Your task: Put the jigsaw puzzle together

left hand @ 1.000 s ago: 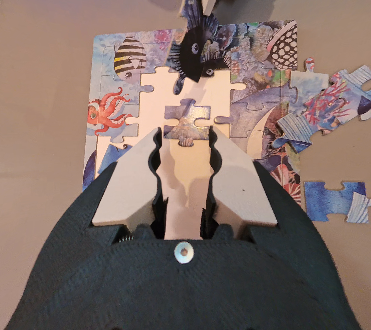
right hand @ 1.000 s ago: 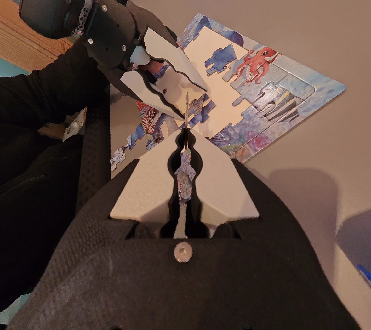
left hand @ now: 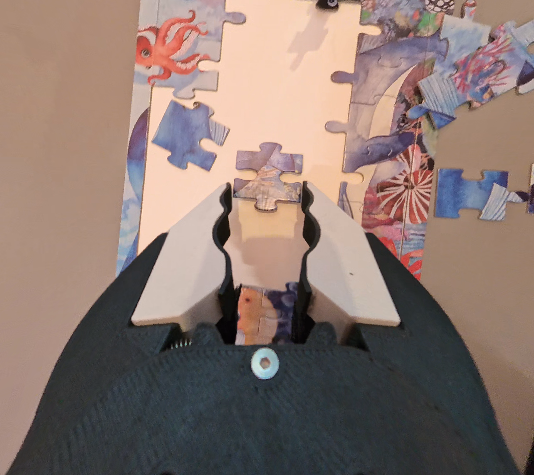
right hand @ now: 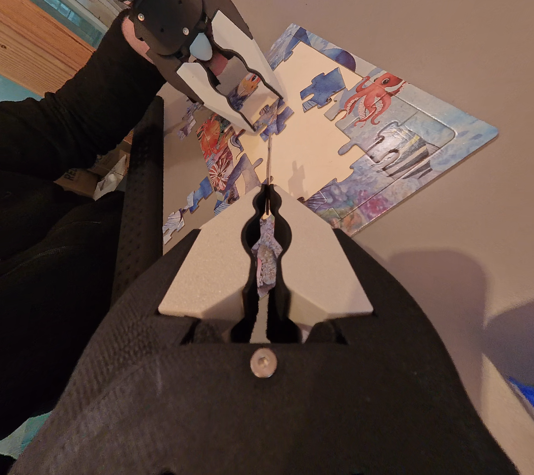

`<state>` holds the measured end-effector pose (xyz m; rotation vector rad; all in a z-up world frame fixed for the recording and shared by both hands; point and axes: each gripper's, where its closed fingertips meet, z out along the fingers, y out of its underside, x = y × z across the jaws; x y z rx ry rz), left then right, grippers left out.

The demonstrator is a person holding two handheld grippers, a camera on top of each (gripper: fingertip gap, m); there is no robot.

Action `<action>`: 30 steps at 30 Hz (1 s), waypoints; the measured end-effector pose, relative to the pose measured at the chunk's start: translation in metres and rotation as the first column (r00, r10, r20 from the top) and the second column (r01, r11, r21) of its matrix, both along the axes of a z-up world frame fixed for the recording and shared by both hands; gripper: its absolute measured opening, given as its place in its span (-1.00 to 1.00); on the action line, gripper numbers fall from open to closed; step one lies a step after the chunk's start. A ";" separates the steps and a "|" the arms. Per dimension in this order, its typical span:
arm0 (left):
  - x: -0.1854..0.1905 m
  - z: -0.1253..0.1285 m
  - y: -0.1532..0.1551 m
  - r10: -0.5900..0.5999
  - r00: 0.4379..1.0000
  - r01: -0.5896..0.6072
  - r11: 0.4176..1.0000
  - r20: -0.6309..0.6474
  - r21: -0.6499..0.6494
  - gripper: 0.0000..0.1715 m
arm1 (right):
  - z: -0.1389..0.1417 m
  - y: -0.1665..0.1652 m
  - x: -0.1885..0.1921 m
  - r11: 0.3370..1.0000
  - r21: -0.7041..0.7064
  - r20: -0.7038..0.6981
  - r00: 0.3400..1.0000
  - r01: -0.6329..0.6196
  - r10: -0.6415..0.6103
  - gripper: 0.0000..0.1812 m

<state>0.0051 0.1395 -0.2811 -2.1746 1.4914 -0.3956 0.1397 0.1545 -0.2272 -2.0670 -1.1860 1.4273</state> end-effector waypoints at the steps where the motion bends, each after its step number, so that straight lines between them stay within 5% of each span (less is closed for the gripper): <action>1: -0.002 0.003 0.000 0.008 1.000 -0.008 1.000 0.002 0.006 -0.39 | 0.000 -0.001 -0.001 1.000 0.003 0.001 1.000 -0.008 0.008 -1.00; 5: 0.019 0.030 0.001 -0.026 0.999 0.023 0.998 0.046 0.055 -0.34 | -0.002 -0.008 -0.003 0.998 0.045 0.027 0.999 -0.046 0.045 -1.00; 9: 0.074 0.056 0.002 -0.122 0.982 0.105 0.987 0.141 0.119 -0.54 | -0.008 -0.018 -0.005 0.986 0.119 0.094 0.990 -0.117 0.106 -1.00; 17: 0.109 0.041 -0.006 -0.212 0.966 0.210 0.977 0.146 0.027 -0.94 | -0.002 -0.024 -0.007 0.968 0.195 0.113 0.984 -0.157 0.137 -1.00; 23: 0.114 0.057 0.003 -0.056 0.934 0.077 0.996 0.352 -0.046 -1.00 | 0.021 -0.003 -0.006 0.979 0.204 -0.007 1.000 -0.019 0.021 -0.88; 30: 0.117 0.087 0.013 0.164 0.754 -0.018 0.973 0.636 -0.230 -1.00 | 0.033 0.008 0.000 0.993 0.114 -0.123 0.992 0.042 -0.028 -0.89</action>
